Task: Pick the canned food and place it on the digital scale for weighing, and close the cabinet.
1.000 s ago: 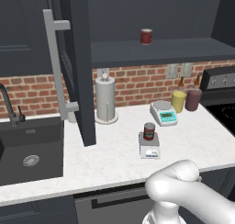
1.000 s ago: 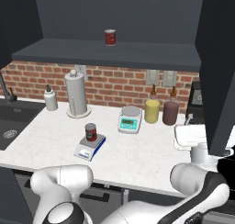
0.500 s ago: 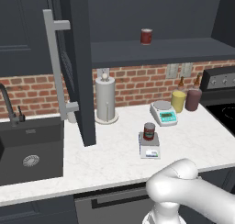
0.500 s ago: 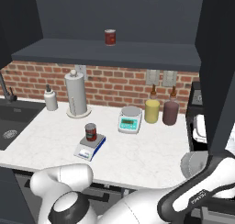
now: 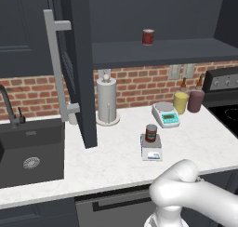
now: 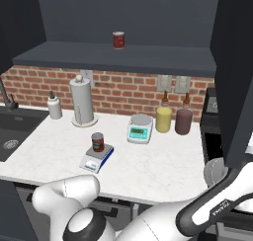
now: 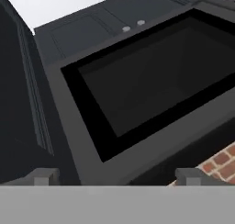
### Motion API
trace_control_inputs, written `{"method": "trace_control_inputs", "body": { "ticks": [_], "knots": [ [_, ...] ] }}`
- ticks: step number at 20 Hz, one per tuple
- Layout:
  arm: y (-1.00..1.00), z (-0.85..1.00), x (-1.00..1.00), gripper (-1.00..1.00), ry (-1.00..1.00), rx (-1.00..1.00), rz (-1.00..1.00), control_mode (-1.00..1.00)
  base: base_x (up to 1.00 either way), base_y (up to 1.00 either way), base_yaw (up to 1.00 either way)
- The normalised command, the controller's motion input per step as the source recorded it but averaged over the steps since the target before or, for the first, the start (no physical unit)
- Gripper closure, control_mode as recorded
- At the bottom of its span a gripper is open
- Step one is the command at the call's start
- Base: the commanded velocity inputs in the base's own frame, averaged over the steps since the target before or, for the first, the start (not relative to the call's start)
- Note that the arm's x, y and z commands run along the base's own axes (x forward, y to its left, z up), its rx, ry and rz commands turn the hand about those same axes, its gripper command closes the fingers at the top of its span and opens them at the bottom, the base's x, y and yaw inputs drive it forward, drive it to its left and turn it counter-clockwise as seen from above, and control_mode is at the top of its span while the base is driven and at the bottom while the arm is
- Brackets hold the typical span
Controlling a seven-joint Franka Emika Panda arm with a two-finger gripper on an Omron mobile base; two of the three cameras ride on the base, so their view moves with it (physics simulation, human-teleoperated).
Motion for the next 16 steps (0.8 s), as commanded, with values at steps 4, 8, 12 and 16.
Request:
{"method": "trace_control_inputs", "body": {
  "ticks": [4,8,12,16],
  "knots": [
    [0.13,0.63,-0.18,-1.00,-0.12,0.09,0.06,-1.00,0.00,0.00,0.00],
    [0.52,0.73,-0.45,-1.00,-0.11,-0.02,0.13,-1.00,0.00,0.00,0.00],
    [0.92,0.41,-0.77,-1.00,-0.21,-0.12,0.12,-1.00,0.00,0.00,0.00],
    [1.00,0.63,-0.55,-1.00,-0.21,-0.17,0.05,-1.00,0.00,0.00,0.00]
  ]
}}
